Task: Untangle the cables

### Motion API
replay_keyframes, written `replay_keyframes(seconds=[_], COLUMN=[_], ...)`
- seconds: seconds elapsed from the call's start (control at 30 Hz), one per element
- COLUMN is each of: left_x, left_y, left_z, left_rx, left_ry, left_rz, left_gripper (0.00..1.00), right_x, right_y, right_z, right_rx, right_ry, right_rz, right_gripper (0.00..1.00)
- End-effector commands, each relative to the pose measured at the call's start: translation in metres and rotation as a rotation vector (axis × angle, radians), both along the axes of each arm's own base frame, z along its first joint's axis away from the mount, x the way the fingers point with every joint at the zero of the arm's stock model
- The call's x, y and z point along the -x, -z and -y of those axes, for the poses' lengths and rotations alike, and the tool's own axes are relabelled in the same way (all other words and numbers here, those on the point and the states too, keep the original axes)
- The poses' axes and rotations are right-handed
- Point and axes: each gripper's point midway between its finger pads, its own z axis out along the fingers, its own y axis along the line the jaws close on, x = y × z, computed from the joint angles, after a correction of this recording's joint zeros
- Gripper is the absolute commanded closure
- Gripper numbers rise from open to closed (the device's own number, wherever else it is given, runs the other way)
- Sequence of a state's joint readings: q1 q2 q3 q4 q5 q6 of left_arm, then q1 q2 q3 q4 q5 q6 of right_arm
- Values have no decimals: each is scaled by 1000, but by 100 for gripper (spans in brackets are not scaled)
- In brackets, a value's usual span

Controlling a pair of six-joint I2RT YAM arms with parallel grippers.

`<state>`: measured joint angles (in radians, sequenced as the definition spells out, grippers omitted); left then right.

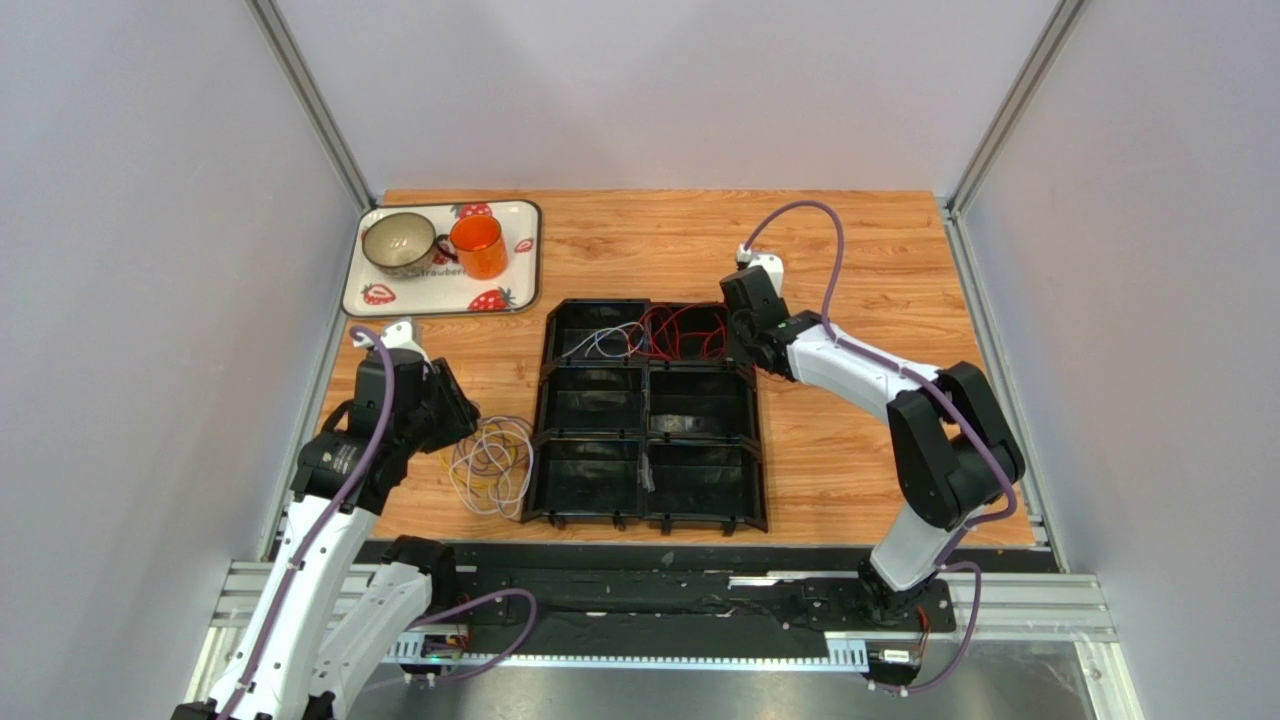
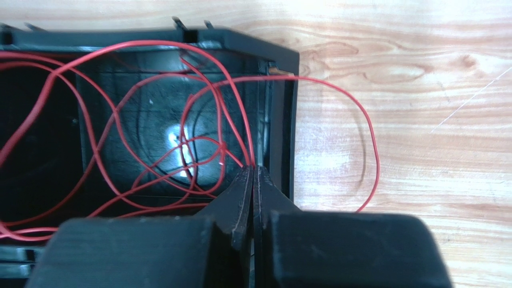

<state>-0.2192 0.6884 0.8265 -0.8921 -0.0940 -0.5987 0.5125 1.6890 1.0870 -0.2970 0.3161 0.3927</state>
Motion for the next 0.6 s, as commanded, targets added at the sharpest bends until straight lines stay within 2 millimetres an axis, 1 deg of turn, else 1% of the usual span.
replay_keyframes(seconds=[0.0,0.03,0.07,0.1,0.2,0.23,0.27,0.33,0.4,0.47,0.5,0.53,0.57], left_x=[-6,-6,-6,-6,-6,-6,-6,-6,-6,-6,-6,-5,-4], left_y=[-12,-11,-12,-12,-12,-12,-12,-12,-12,-12,-12,-13,-13], left_z=[1,1,1,1,1,1,1,2,1,1,1,1,0], left_rx=[3,3,3,3,5,4,5,4,4,2,1,0,-10], left_ry=[11,13,11,13,12,12,12,16,13,15,18,20,29], left_rz=[46,44,46,46,47,45,47,45,47,49,49,49,45], left_gripper=[55,55,55,55,55,55,55,55,55,55,55,55,55], right_x=[-14,-13,-14,-15,-14,-11,-12,-10,-12,-12,-15,-13,-13], right_y=[-43,-47,-54,-62,-77,-77,-84,-87,-97,-97,-105,-107,-109], right_z=[-4,-4,-5,-5,0,3,3,1,-3,-13,-20,-33,-42], right_rx=[-27,-23,-27,-29,-13,-1,-6,-19,-49,-88,-115,-162,-196], right_ry=[1,-8,-14,-13,-2,3,5,-5,-10,-33,-49,-97,-119], right_rz=[74,73,85,98,107,96,107,103,118,108,118,103,95], right_gripper=[87,82,73,70,61,58,57,56,56,56,56,58,59])
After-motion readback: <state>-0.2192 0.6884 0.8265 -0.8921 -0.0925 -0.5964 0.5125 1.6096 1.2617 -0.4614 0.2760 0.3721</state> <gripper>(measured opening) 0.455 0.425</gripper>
